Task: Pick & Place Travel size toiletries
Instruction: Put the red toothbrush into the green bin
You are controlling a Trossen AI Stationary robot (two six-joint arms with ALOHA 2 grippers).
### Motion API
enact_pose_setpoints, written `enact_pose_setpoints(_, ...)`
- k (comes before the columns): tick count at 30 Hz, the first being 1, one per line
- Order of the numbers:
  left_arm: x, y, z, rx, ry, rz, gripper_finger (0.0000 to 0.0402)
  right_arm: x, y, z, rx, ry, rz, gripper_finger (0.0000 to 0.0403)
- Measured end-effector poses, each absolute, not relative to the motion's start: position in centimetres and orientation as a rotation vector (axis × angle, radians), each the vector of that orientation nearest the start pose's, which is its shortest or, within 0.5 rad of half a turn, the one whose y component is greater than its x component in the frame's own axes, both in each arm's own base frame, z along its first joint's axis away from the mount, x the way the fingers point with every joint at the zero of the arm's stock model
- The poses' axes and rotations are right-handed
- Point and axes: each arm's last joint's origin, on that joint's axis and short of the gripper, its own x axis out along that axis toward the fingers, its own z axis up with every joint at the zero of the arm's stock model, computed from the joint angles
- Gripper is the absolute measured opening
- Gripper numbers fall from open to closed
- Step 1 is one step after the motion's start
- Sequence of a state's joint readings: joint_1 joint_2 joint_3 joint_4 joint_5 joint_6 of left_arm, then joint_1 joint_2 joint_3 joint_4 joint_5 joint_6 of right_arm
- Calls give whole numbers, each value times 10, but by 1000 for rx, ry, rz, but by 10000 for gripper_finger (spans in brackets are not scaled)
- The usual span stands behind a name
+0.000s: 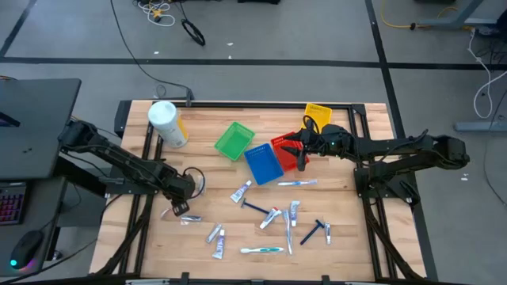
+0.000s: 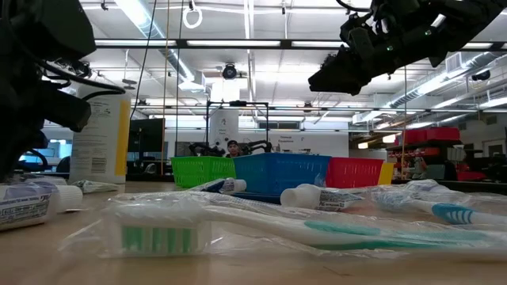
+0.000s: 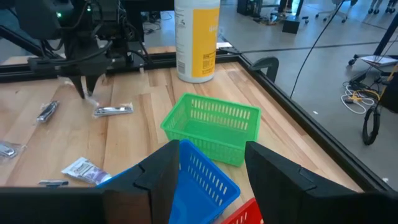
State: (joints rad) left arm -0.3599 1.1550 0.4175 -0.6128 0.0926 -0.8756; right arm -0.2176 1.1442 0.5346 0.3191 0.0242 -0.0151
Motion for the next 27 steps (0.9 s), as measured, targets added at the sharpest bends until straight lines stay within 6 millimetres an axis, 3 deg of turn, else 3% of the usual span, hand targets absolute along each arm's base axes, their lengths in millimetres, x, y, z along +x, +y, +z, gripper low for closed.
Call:
enact_pose_setpoints(3,146,-57,132,-541,1389,236,18,233,-52,225,13,292,-238,193)
enact_pose_setpoints(11,162,-61,152,-472,1283,227,17,233,-52,225,13,291,-238,193)
enact_pose_setpoints(19,175,-58,200,-367,1140,323,14,233,-52,226,13,286,-238,193)
enact_pose_setpoints(27,203,-29,230,-262,836,461,14,234,-52,228,10,260,-239,193)
